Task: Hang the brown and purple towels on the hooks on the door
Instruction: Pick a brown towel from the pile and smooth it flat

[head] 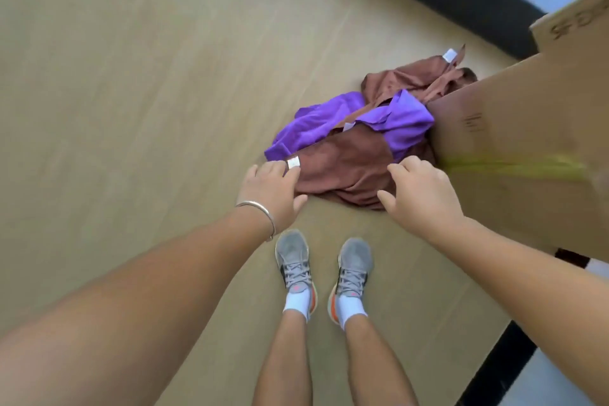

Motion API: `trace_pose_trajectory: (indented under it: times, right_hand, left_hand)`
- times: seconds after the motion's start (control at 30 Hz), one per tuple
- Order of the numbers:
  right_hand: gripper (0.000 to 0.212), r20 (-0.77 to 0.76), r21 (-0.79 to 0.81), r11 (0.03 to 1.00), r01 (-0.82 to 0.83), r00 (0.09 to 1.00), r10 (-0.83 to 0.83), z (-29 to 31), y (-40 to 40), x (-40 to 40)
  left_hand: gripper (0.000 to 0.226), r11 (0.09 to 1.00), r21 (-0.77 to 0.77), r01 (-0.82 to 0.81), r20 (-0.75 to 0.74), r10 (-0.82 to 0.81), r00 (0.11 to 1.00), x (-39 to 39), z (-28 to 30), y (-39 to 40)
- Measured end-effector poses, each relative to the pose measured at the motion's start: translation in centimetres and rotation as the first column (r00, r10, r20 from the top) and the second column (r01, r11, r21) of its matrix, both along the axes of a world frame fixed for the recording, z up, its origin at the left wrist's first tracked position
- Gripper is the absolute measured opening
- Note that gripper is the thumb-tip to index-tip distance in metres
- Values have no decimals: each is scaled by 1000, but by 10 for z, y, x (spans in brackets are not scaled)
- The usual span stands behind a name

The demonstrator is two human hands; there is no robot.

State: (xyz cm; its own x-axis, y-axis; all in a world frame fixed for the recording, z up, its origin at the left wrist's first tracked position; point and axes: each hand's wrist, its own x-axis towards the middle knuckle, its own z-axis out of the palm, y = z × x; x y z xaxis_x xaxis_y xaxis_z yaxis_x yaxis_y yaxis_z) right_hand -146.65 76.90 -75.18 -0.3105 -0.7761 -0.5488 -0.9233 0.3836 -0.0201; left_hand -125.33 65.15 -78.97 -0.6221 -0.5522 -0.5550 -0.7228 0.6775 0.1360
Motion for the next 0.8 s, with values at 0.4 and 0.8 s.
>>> trace_pose_trajectory:
  times: [0.4,0.8]
  right_hand:
    - [42,53,-88,983,-158,985,163,-293,23,12]
    - [58,-115,-288,922,-258,965,235,-374,-49,-10]
  left_hand:
    - [49,999,-23,-43,35,44,998,-7,-285,36]
    - [45,956,-105,-275,-89,266,960,-22,-372,1]
